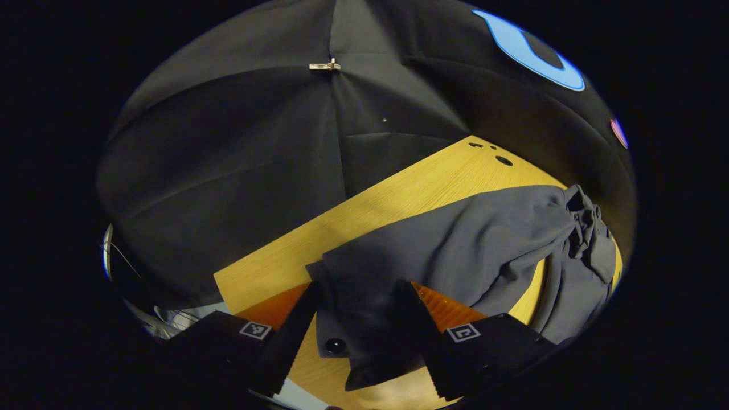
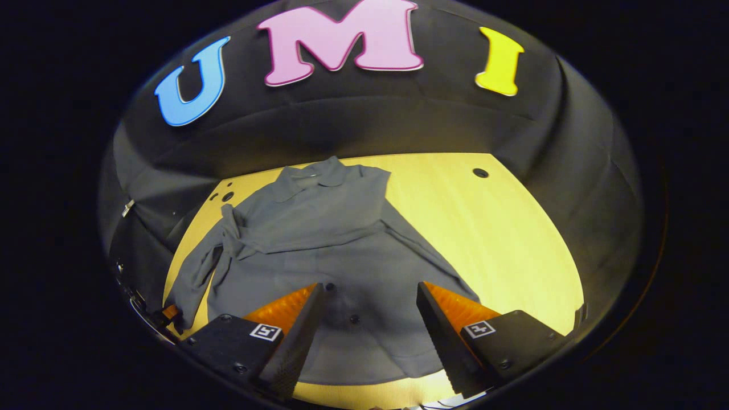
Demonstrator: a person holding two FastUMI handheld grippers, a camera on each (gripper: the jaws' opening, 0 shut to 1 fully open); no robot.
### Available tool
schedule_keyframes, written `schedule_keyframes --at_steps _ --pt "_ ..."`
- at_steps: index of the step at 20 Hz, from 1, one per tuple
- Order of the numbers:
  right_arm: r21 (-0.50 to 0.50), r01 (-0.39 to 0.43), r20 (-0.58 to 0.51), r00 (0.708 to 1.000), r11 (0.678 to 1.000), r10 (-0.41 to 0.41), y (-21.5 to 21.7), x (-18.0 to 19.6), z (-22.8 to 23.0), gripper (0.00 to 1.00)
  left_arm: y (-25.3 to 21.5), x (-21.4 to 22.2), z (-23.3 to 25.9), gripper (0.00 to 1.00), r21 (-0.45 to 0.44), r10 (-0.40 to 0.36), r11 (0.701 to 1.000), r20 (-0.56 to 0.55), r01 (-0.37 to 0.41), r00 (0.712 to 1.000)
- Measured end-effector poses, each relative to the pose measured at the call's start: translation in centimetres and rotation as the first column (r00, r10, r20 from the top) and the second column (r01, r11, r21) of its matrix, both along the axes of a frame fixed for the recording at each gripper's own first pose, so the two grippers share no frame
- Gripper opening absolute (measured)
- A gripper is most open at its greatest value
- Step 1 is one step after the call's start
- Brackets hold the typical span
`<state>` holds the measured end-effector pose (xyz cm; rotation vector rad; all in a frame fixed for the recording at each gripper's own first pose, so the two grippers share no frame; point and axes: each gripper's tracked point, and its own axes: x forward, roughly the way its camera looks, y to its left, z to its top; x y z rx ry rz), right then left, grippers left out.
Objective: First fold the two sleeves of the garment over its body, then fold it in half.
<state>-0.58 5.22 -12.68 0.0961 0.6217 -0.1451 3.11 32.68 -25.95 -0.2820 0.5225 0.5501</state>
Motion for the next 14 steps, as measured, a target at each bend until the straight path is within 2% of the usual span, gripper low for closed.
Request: schedule_keyframes --at_steps 1,2,5,8,9,11,14 --pt "0.001 0.02 0.001 1.0 1.0 -0.02 -0.8 -0.7 0.1 0.99 -0.1 0.3 0.0 0.94 0.008 -0.007 1.0 0.004 0.007 1.0" --pt "0.005 0.04 0.002 0.999 0.999 -0.041 -1.5 -1.1 0.2 0.99 -0.5 0.4 0.2 0.83 0.006 -0.01 1.0 0.003 0.01 1.0" --pt "0.031 0.094 -0.006 0.996 0.995 -0.094 -3.2 -3.3 -0.2 0.99 -0.8 0.9 0.1 0.66 0.003 -0.02 1.0 0.011 0.02 1.0" --pt "0.046 0.129 -0.017 0.992 0.991 -0.128 -4.4 -4.9 -0.9 0.99 -1.1 1.4 0.4 0.23 0.002 -0.032 0.999 0.036 0.032 0.999" --pt "0.045 0.134 -0.016 0.991 0.99 -0.134 -4.8 -5.4 -1.0 0.99 -1.2 1.5 0.5 0.13 -0.001 -0.042 0.999 0.037 0.042 0.998" --pt "0.036 0.136 -0.014 0.991 0.99 -0.135 -5.5 -6.1 -1.0 0.99 -1.3 1.6 0.9 0.06 -0.029 -0.058 0.998 0.045 0.059 0.997" --pt "0.038 0.132 -0.019 0.991 0.99 -0.132 -6.2 -6.1 -1.4 0.99 -0.5 1.7 3.4 0.06 0.004 -0.05 0.999 0.074 0.05 0.996"
